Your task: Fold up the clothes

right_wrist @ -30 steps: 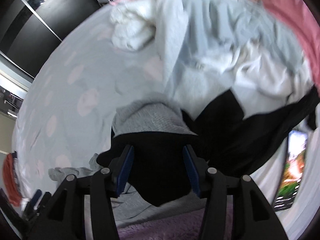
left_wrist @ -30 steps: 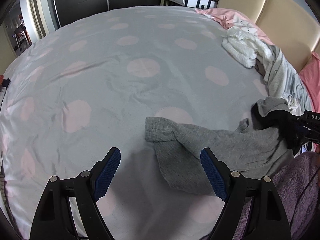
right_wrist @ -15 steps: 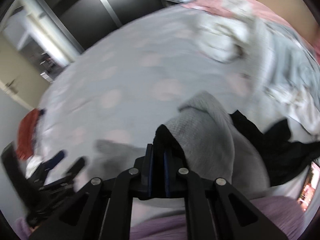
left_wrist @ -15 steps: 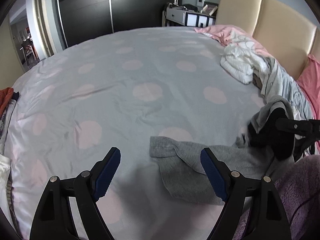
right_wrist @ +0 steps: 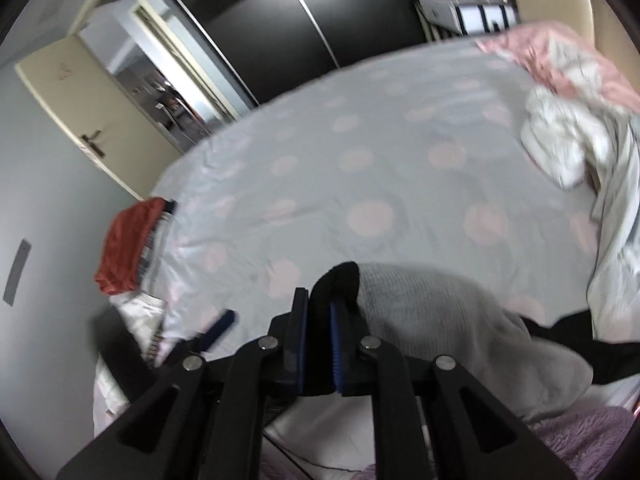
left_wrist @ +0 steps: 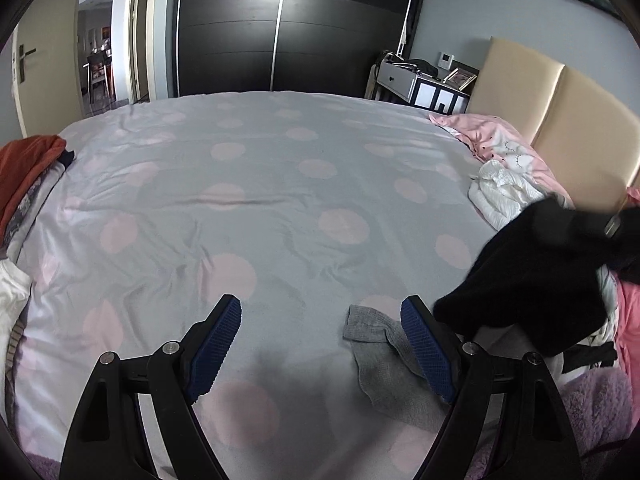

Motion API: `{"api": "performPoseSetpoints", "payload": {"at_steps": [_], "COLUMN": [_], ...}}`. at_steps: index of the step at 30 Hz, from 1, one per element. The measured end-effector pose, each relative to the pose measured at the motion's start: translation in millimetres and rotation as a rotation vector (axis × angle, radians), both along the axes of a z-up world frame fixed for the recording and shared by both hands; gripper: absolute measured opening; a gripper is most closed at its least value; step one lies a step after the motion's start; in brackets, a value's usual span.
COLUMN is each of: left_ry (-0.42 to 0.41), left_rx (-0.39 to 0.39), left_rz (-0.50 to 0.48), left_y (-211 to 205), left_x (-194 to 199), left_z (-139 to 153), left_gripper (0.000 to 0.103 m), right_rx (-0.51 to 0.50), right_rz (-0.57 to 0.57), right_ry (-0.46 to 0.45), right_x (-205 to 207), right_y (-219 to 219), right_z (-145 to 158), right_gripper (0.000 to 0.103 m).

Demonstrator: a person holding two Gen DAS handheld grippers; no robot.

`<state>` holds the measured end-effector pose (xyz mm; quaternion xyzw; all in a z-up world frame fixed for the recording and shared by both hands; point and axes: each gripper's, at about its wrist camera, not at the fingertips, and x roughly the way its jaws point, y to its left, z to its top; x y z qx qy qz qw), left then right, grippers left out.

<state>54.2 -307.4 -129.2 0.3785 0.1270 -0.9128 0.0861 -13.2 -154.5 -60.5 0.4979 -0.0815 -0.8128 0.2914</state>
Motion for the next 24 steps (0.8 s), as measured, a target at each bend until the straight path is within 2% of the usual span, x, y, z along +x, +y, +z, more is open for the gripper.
{"api": "performPoseSetpoints", "payload": {"at_steps": [3, 8, 17, 24], "left_ry": [-0.02, -0.063, -0.144, -0.214], "left_rx": [0.004, 0.003, 0.007, 0.076], "left_rz": [-0.021, -0.073, -0.165, -0.197], "left_y": [4.7, 17.7, 41.1, 50.5], "left_x": [-3.5, -10.1, -22.3, -33.9], "left_z": [-3.3, -9.4, -21.4, -37.7], "left_gripper": [0.084, 0.084, 0.084, 0.084], "right_rx": [0.037, 0.065, 0.123, 0.145], "right_rz": [-0.02, -0.054, -0.191, -0.278], "right_ry": [-0.043, -0.079, -0.141, -0.191], "right_x": [1.9, -1.6, -16.4, -27.6], "right_y": [11.7, 38.3, 107.5, 149.7], "right_z": [-24.1, -50.3, -84.8, -112.1], "right_gripper": [0.017, 0.036, 0.04, 0.048]}}
